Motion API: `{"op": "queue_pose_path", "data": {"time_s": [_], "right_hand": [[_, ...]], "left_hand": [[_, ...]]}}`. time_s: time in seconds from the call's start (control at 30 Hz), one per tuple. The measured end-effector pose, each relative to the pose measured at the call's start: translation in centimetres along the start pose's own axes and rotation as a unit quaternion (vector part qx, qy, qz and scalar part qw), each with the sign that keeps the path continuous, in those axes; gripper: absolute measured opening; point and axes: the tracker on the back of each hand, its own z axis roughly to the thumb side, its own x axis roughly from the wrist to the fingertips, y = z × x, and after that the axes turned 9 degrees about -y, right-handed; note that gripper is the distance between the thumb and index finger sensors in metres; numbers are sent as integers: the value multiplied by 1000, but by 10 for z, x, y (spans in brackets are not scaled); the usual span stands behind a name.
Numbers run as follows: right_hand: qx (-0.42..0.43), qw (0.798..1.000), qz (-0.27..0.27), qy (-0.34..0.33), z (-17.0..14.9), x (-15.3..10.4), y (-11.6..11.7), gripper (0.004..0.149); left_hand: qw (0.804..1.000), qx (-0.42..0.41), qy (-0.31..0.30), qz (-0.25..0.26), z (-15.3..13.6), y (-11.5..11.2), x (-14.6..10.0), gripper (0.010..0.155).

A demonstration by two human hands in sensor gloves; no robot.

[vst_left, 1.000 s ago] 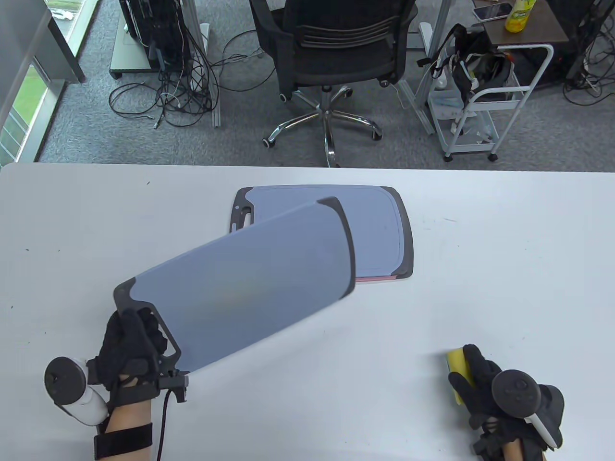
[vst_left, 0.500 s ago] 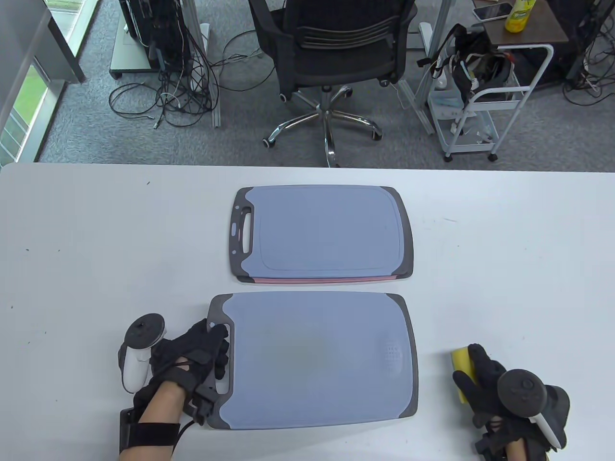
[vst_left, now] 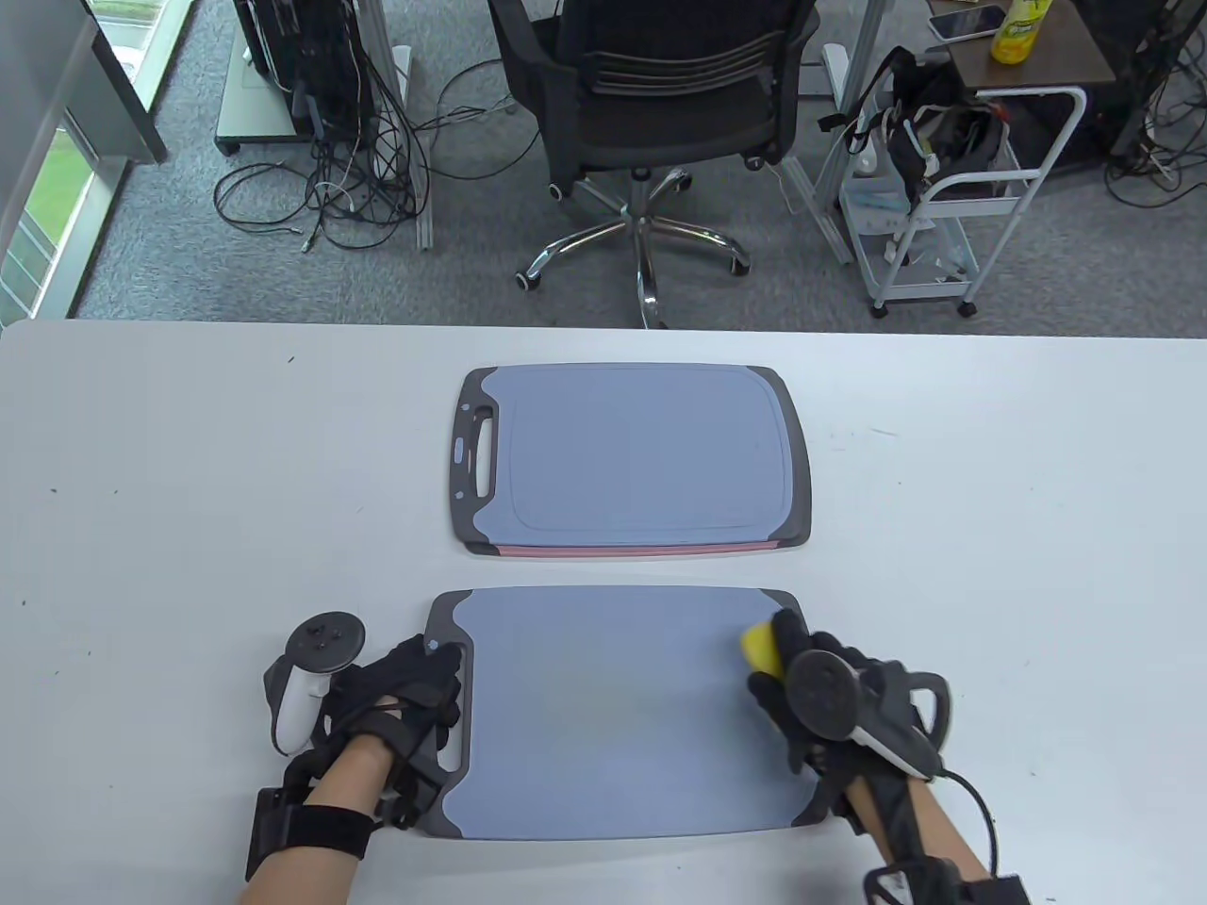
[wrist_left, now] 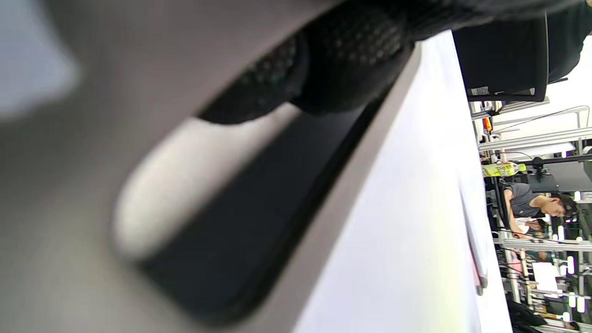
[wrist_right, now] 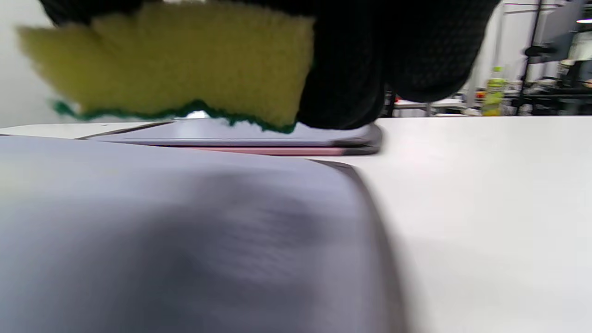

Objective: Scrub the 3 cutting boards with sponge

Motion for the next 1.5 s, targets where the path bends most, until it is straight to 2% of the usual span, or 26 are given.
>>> {"op": "queue_pose_path", "data": {"time_s": [0.07, 0.1, 0.13, 0.17, 0.3, 0.37, 0.43, 0.5, 0.63, 0.73, 0.83, 0.87, 0.93, 0.97, 1.0, 1.07, 1.1, 1.17, 1.27, 1.33, 1.37, 1.4, 1.43, 1.5], "right_hand": [[-7, 1000, -3, -28, 42, 34, 4, 74], [-5, 999, -5, -44, 73, 59, 9, 74], [-2, 999, -3, -47, 83, 66, 11, 74], [12, 998, 9, -55, 117, 90, 20, 74], [-20, 994, 47, -91, 179, 122, 43, 71], [-75, 991, 63, -91, 186, 126, 46, 70], [-91, 991, 49, -88, 170, 123, 45, 70], [-100, 992, 61, -54, 136, 112, 44, 70], [-92, 989, 79, 82, 25, 68, 41, 70], [-68, 971, 76, 215, -66, 13, 38, 70], [-35, 963, 86, 254, -91, -7, 37, 70], [-8, 970, 68, 234, -85, -5, 38, 70], [-8, 977, 75, 201, -66, 7, 38, 70], [-50, 977, 78, 193, -50, 15, 37, 70], [-74, 987, 100, 102, -22, 28, 38, 70], [-68, 994, 80, 21, 35, 44, 40, 69], [-62, 995, 68, -42, 78, 54, 43, 69], [-75, 988, 67, -119, 139, 63, 45, 70], [-91, 968, 69, -225, 206, 65, 47, 70], [-99, 972, 61, -204, 212, 63, 48, 71], [-101, 970, 76, -209, 203, 62, 47, 71], [-93, 974, 68, -197, 192, 60, 46, 71], [-81, 982, 55, -161, 169, 56, 46, 70], [-86, 989, 61, -102, 123, 45, 45, 70]], "left_hand": [[1000, -11, 3, -1, 0, -3, 1, 51], [1000, -21, 2, -1, 0, -5, 1, 51], [1000, -22, 1, 1, 1, -6, 2, 51], [1000, -21, 2, 3, 1, -7, 2, 51], [1000, -21, -4, 4, 2, -10, -1, 50], [1000, -17, -1, 7, 2, -10, -1, 50], [1000, -14, -2, 8, 3, -9, 0, 51], [1000, -13, -1, 8, 3, -9, 0, 51], [1000, -18, 0, 5, 4, -9, 0, 51], [1000, -16, 1, 5, 5, -8, 1, 51], [1000, -11, 1, 6, 6, -8, 1, 51], [1000, -7, 0, 8, 6, -8, 1, 51], [1000, -7, 0, 9, 6, -8, 0, 51], [1000, -11, 0, 7, 5, -8, 0, 51], [1000, -7, 0, 10, 6, -9, 0, 51], [1000, -12, 1, 8, 5, -8, 0, 51], [1000, -12, 1, 8, 5, -8, 0, 51], [1000, -12, 1, 9, 5, -8, 0, 51], [1000, -17, 0, 4, 5, -8, 0, 51], [1000, -19, 0, 1, 4, -7, -1, 51], [1000, -22, -1, -3, 4, -7, -1, 51], [1000, -22, -1, -3, 4, -7, -1, 51], [1000, -18, -1, 0, 4, -7, -1, 51], [1000, -16, -1, 1, 4, -7, -1, 51]]}}
